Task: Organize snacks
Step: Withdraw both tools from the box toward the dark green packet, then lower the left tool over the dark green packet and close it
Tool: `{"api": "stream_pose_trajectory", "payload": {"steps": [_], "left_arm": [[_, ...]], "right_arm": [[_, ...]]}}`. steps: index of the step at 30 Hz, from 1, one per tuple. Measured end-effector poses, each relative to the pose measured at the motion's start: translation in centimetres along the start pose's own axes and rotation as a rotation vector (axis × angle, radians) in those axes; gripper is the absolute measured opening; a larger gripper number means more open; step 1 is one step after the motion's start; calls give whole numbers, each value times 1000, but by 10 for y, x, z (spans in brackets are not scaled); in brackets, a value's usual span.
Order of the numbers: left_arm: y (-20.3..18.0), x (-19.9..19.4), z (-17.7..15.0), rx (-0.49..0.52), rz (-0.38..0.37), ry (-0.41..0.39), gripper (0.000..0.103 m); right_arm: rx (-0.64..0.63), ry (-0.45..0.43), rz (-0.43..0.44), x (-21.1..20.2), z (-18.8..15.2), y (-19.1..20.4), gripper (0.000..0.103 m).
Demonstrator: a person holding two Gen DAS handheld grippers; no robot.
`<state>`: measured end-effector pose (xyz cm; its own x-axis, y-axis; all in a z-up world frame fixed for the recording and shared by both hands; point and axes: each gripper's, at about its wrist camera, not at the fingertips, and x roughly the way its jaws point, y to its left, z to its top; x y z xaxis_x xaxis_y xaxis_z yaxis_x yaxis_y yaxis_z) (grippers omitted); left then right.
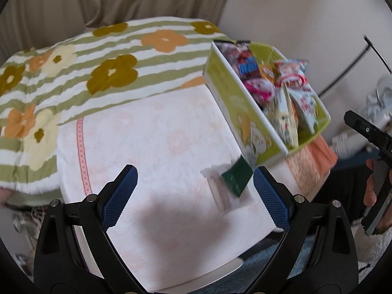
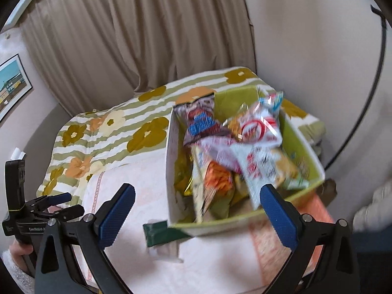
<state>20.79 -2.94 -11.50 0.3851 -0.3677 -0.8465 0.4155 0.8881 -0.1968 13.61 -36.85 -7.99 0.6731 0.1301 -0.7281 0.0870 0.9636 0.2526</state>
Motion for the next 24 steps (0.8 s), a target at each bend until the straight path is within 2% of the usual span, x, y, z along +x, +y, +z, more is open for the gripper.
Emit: {"api": "stream_pose_trajectory", "payload": {"steps": [3, 6, 10, 12, 20, 24], "left_arm": [[-5, 5, -1, 95, -22, 22, 95], [-17, 18, 0, 244, -41, 60, 95], [-41, 53, 4, 400, -102, 159, 95], [-54, 70, 6, 447, -139, 194, 95], [-90, 148, -2, 572, -187, 318, 93], [-98, 173, -7, 623, -182, 362, 81]], "right_arm": [[25, 0, -26, -1, -20, 10, 102], [56, 15, -57, 4, -44, 17, 102], [94, 61, -86, 19, -81, 21, 102], [96, 84, -90, 27, -97, 23, 102], [83, 160, -77, 79, -153, 33, 102], [110, 184, -48, 99, -166, 33, 102]]}}
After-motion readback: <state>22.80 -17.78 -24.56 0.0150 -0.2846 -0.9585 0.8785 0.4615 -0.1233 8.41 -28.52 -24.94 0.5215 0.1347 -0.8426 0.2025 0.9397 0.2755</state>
